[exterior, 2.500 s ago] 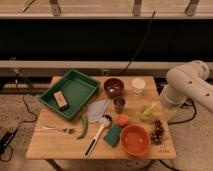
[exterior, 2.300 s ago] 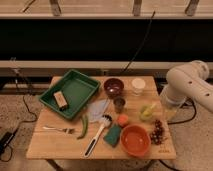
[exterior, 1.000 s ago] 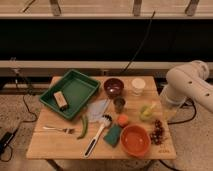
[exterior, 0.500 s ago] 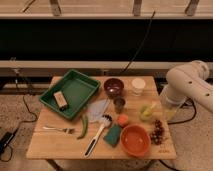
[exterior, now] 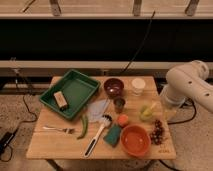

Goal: Place eraser in table surface

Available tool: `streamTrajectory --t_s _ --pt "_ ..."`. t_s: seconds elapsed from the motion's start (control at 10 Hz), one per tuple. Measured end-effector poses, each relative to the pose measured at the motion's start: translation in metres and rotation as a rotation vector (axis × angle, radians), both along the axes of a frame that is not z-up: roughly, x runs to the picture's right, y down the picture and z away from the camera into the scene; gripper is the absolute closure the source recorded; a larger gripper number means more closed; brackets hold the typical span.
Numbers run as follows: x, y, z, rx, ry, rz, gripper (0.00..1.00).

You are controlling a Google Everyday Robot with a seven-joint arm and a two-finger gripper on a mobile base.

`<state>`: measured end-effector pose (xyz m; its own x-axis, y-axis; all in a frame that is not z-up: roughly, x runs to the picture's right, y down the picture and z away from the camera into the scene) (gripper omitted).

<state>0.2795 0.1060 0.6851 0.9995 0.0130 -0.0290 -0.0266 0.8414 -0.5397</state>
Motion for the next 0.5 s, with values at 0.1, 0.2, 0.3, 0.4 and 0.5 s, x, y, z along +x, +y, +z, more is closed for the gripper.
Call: streamTrajectory --t_s 0.1,0.2,0.3,0.4,0.5 --pt "-0.009 -0.001 0.001 -0.001 -0.019 -0.017 0.35" --pt "-0.026 -0.004 0.004 -0.002 -0.046 -0.036 0.35" --pt "-0.043 -0.006 0.007 -0.003 -0.067 -0.053 0.35" --pt "-0.072 -0.011 0.012 -0.005 -0.1 -0.075 0.35" --pt "-0.097 -0.015 0.018 -0.007 -0.128 -0.094 0.35"
